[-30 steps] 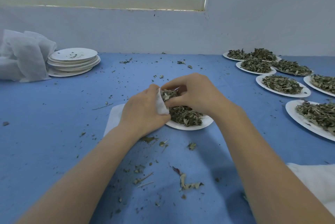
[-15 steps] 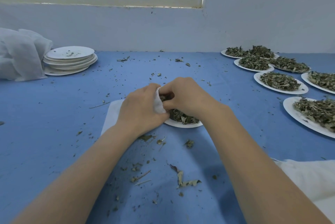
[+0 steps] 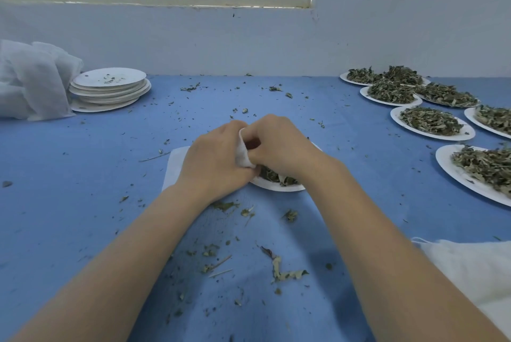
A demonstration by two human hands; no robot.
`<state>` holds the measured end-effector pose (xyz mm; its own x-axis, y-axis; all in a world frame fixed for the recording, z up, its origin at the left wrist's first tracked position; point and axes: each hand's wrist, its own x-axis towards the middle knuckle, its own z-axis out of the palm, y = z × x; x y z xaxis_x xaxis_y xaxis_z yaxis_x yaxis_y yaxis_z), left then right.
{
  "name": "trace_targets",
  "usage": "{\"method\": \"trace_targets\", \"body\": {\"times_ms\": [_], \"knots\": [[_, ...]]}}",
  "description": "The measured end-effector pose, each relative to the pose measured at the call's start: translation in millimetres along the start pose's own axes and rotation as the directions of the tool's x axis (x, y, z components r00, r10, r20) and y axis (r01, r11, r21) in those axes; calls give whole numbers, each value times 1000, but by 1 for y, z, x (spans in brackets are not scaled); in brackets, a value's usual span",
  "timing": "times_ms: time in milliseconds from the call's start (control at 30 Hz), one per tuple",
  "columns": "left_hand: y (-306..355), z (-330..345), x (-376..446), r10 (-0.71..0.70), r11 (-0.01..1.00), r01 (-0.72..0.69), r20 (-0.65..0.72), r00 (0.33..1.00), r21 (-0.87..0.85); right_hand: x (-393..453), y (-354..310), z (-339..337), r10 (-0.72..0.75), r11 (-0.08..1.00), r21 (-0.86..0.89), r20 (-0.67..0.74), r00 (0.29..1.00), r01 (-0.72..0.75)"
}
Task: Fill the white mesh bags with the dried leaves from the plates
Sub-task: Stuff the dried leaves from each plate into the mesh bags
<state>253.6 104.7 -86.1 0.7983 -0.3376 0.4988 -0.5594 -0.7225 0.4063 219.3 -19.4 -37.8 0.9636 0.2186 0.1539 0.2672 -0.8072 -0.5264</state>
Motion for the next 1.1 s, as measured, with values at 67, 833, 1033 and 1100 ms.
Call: {"method": "trace_targets", "body": {"times_ms": [67,833,1033,1100], "knots": [[2,0,-1,49,999,-49,46,998,4,-1,2,-2,17,1000,-26,136,991,-14],[-13,-16,1,33,985,-50,102,994,166,-10,23,-24,395,876,-366,171,903,-314],[-19,-12,-1,14,993,-26,105,994,117,-12,28,-33,307,932,-222,67,949,-285],[-20,-9,-3,11,994,-23,107,994,107,-15,29,-40,277,954,-127,16,961,-273]]}}
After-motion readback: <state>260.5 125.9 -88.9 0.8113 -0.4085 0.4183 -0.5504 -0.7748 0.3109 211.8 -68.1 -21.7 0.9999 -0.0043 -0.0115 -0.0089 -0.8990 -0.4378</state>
